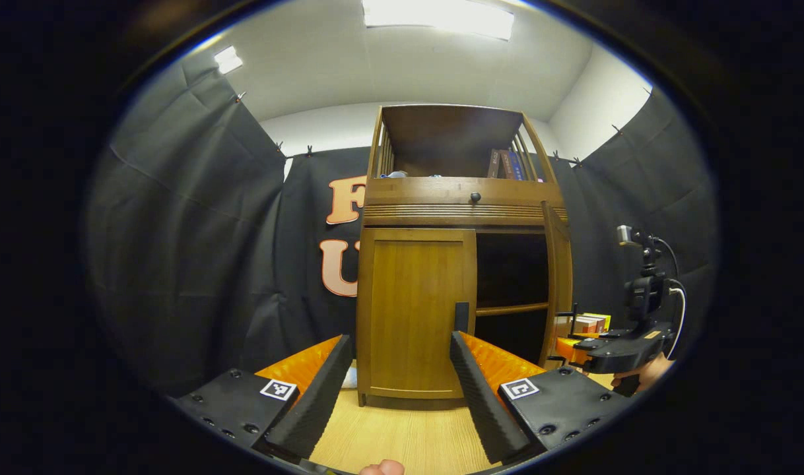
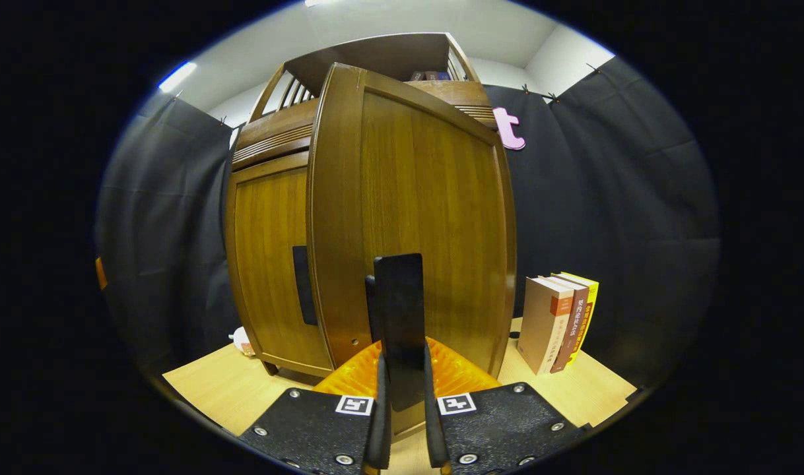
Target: Open the right door of the double-door shoe cabinet with the right hand, and open the left door with the left hand.
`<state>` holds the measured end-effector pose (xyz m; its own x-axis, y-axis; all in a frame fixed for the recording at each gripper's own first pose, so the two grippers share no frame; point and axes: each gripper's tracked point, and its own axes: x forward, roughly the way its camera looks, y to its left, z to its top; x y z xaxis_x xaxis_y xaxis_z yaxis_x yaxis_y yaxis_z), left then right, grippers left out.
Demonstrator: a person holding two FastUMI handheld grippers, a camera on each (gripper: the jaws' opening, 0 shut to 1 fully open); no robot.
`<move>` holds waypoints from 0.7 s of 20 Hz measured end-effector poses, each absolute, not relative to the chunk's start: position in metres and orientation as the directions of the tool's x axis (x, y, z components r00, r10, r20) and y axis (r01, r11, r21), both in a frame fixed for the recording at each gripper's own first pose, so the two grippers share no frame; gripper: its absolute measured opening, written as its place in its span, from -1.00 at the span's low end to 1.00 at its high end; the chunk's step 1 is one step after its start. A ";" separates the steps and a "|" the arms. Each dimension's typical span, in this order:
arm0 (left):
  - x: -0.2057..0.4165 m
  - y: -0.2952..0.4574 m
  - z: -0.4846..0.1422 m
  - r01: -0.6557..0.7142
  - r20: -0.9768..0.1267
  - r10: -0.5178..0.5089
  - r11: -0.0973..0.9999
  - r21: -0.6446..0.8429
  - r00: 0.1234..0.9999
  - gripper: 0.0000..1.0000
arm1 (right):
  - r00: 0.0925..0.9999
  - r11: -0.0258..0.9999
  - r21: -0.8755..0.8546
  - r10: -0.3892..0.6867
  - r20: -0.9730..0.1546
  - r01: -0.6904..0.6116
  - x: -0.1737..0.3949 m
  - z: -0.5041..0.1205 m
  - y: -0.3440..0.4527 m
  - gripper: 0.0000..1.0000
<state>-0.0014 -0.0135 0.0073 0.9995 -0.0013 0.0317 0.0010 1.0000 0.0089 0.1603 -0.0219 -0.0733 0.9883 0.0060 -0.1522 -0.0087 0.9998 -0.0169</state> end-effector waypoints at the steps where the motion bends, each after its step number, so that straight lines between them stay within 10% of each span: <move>1: -0.002 -0.016 0.007 0.004 0.033 -0.004 1.000 0.009 0.999 0.86 | 0.988 1.000 -0.019 0.001 -0.156 -0.004 0.156 -0.073 -0.028 -0.51; 14: 0.013 -0.036 -0.005 0.031 0.024 -0.031 0.999 -0.017 0.999 0.86 | 0.975 0.981 -0.010 -0.192 -0.112 0.192 0.108 -0.057 -0.163 -1.00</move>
<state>0.0130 -0.0364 -0.0049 0.9992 -0.0308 0.0245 0.0312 0.9994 -0.0168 0.1084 -0.1625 -0.0571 0.9750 -0.1922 -0.1119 0.1923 0.9813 -0.0101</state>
